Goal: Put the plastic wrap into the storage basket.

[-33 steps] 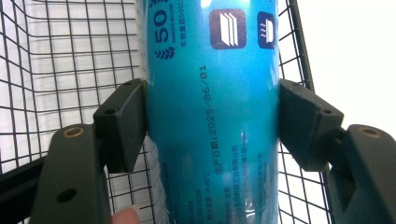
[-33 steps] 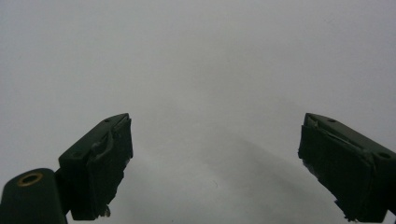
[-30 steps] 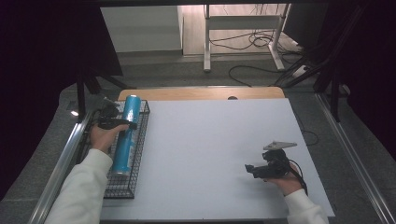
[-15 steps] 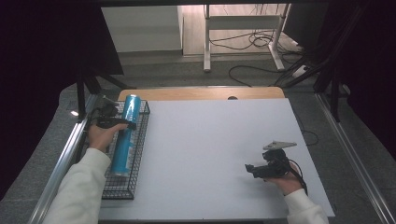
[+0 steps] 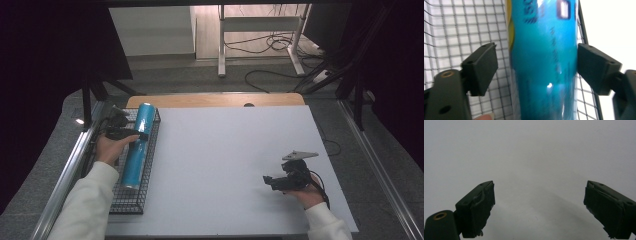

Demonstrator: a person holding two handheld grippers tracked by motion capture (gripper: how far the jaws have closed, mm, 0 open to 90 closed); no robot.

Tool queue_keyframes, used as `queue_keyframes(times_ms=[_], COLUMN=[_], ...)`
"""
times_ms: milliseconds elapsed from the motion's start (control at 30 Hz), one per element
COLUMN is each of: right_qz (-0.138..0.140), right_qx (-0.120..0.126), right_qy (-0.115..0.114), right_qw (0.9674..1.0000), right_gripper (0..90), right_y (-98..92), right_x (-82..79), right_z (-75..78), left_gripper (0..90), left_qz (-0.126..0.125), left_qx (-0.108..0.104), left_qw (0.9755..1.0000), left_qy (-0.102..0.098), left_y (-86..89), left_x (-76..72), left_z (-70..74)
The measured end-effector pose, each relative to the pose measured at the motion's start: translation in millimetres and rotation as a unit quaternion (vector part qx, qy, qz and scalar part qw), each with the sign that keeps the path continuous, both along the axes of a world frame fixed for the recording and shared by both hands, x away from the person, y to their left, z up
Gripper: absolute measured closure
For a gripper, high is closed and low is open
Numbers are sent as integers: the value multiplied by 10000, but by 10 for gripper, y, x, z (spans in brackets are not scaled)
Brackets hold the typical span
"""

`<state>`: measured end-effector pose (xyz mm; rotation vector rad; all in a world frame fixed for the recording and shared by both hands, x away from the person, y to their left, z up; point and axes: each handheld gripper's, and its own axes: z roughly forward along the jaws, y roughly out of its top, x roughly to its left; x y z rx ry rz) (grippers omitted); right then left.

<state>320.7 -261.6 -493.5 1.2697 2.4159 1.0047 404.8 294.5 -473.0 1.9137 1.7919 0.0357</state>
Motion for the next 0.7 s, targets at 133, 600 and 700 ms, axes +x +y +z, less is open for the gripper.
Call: queue_keyframes(times_ms=[133, 600, 700], right_qz=[13, -17, 12], right_qx=[-29, -9, 17], right_qy=[3, -18, -35], right_qw=[10000, 10000, 10000], right_gripper=[102, 102, 102], right_y=[8, -17, -17], right_x=[1, -1, -10], right_z=[-4, 7, 16], left_gripper=[281, 218, 200], left_qz=[-246, -231, -331], left_qx=[374, -17, -275], left_qw=[9990, 9983, 9955], left_qy=[93, -528, -843], left_y=[-88, -10, -13], left_x=[-77, -285, -408], left_z=[-96, 138, 267])
